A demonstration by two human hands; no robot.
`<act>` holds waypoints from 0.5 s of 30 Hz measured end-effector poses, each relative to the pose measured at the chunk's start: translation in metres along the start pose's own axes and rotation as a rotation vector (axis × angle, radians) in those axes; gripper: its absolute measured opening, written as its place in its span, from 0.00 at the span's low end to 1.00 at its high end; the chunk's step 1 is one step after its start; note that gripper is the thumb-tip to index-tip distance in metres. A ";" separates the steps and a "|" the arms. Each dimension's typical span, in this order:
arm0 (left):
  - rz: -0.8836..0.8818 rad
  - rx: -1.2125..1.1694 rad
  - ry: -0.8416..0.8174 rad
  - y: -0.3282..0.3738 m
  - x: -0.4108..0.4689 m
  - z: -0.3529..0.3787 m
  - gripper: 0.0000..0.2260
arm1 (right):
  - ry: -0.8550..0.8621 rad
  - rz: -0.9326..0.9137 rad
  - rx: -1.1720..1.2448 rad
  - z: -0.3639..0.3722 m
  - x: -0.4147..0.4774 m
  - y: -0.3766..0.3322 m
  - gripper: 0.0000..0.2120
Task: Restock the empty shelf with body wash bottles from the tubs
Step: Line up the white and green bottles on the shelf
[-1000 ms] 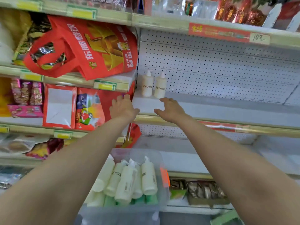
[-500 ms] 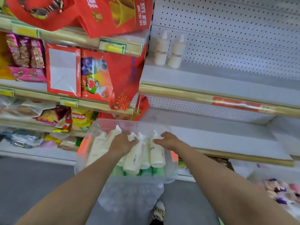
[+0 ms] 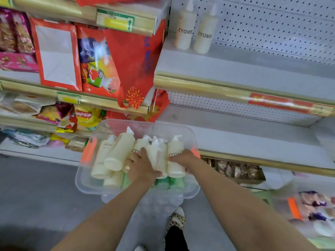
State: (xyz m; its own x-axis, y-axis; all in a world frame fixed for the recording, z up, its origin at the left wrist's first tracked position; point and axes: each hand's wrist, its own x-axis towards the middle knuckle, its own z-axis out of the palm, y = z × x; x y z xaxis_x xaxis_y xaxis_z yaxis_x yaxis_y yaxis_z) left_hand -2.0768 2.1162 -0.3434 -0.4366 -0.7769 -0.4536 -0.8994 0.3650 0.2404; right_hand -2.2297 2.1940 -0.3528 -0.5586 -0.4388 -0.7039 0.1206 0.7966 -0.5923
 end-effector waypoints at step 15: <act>-0.087 -1.921 -0.693 -0.014 -0.015 -0.058 0.19 | 0.002 -0.186 0.672 -0.042 -0.060 -0.055 0.22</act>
State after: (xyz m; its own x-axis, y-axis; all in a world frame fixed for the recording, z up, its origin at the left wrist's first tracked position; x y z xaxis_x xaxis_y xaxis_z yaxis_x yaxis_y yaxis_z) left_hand -2.0566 2.0933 -0.2904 -0.7529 -0.3047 -0.5833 0.0576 -0.9135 0.4028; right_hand -2.2376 2.1940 -0.2613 -0.6210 -0.5417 -0.5665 0.5040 0.2776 -0.8179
